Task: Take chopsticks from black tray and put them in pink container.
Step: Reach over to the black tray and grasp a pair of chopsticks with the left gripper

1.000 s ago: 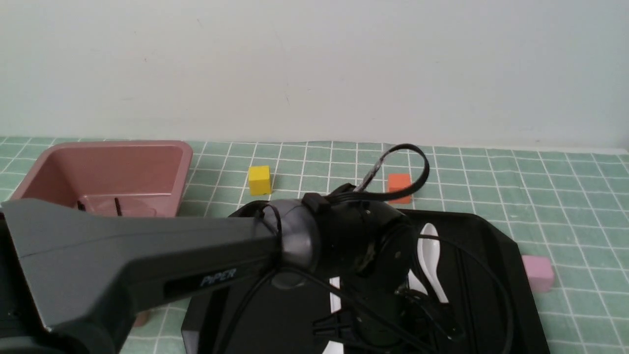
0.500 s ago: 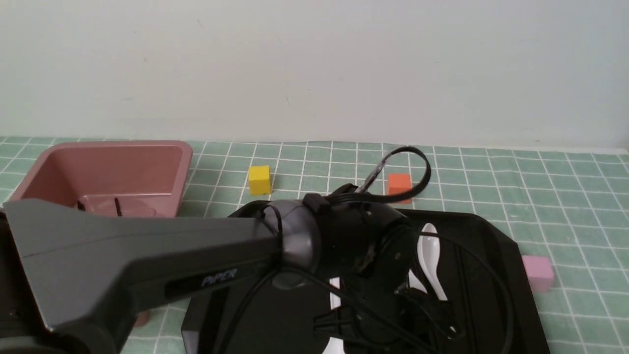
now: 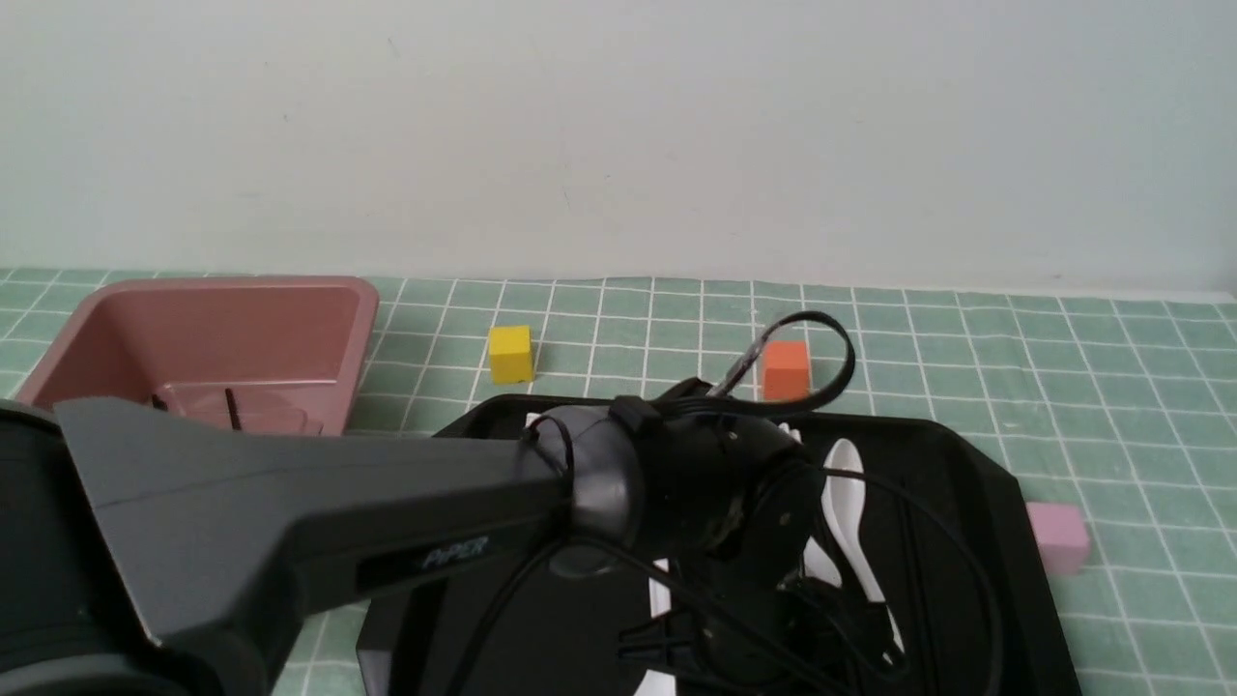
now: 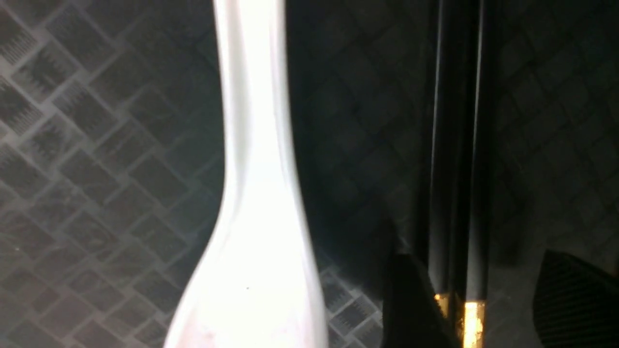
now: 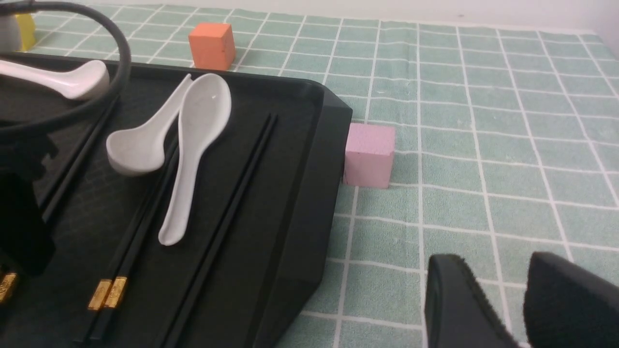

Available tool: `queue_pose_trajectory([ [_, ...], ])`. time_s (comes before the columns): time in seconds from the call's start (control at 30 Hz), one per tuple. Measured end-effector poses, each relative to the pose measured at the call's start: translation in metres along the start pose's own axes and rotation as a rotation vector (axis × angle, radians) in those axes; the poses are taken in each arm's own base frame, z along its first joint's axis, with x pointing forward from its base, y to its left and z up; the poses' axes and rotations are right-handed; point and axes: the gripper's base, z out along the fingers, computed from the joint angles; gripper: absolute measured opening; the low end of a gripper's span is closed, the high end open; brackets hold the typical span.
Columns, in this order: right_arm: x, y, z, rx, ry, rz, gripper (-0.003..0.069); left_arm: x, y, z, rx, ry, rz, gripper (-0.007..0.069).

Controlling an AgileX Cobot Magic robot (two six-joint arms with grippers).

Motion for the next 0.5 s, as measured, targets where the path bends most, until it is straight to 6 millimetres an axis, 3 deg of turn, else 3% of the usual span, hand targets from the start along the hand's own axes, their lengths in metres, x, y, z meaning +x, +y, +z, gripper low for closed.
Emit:
queue_pose_trajectory([
  [0.27,0.0,0.0,0.0,0.0,0.0,0.0,0.024,-0.0005,0.0012,0.0076,-0.024,0.007,0.009,0.0333],
  [0.4,0.0,0.0,0.0,0.0,0.0,0.0,0.024,-0.0001,0.0027,0.008,-0.044,0.014,0.016,0.0237],
  [0.47,0.0,0.0,0.0,0.0,0.0,0.0,0.024,0.0002,0.004,0.008,-0.061,0.019,0.013,0.012],
  [0.5,0.0,0.0,0.0,0.0,0.0,0.0,0.024,0.0003,0.0042,0.008,-0.063,0.02,0.009,0.011],
])
